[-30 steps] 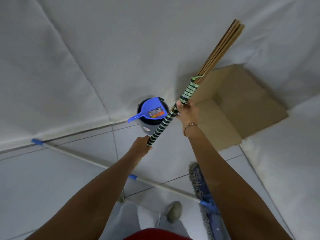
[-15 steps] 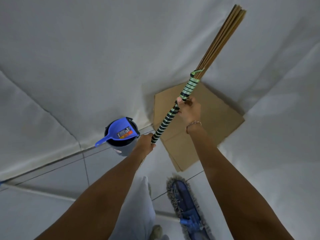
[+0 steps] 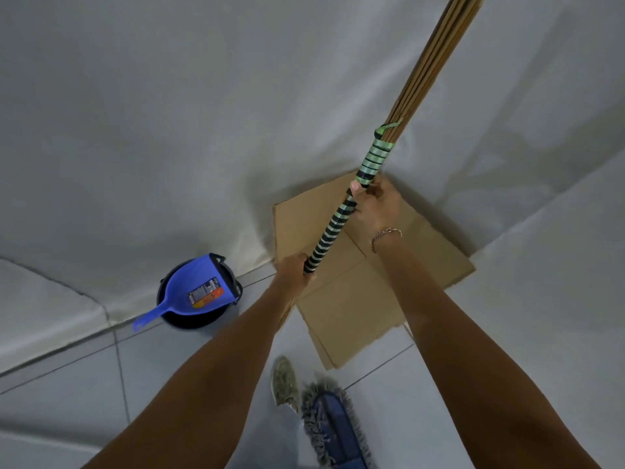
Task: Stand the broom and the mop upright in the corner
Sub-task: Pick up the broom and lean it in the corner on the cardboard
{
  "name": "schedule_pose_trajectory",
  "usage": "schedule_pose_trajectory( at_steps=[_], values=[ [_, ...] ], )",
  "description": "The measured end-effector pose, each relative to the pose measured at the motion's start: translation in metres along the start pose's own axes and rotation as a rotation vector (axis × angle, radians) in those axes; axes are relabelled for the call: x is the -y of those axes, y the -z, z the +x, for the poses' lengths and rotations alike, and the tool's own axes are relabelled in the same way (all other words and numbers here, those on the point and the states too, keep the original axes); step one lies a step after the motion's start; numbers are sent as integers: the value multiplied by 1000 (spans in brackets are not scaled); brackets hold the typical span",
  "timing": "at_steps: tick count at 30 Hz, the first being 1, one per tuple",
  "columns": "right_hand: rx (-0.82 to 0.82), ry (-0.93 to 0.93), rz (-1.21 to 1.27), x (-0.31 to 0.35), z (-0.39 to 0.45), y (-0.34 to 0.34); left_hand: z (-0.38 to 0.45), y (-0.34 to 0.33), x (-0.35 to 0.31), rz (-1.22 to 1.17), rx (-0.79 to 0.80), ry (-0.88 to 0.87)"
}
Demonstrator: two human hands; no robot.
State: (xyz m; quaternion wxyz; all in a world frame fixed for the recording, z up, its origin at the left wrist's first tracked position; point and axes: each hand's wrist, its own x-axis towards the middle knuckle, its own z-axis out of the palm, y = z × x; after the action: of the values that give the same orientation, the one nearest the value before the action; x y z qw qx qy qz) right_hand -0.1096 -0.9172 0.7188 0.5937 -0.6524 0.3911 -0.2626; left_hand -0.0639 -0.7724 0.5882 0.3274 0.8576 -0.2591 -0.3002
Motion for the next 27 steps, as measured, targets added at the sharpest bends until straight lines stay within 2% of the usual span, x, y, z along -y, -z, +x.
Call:
schedule_pose_trajectory(
  at_steps=[5, 13, 19, 27],
  values=[
    [-48, -68, 17, 3, 55, 11, 55, -7, -25, 12, 73, 12],
    [-46, -49, -86, 8, 133, 39, 117, -18, -78, 20, 128, 22],
    [18, -6, -157, 6, 207, 48, 169, -41, -112, 37, 98, 88],
    [166, 14, -261, -47, 330, 76, 275, -111, -138, -7, 57, 232]
  ],
)
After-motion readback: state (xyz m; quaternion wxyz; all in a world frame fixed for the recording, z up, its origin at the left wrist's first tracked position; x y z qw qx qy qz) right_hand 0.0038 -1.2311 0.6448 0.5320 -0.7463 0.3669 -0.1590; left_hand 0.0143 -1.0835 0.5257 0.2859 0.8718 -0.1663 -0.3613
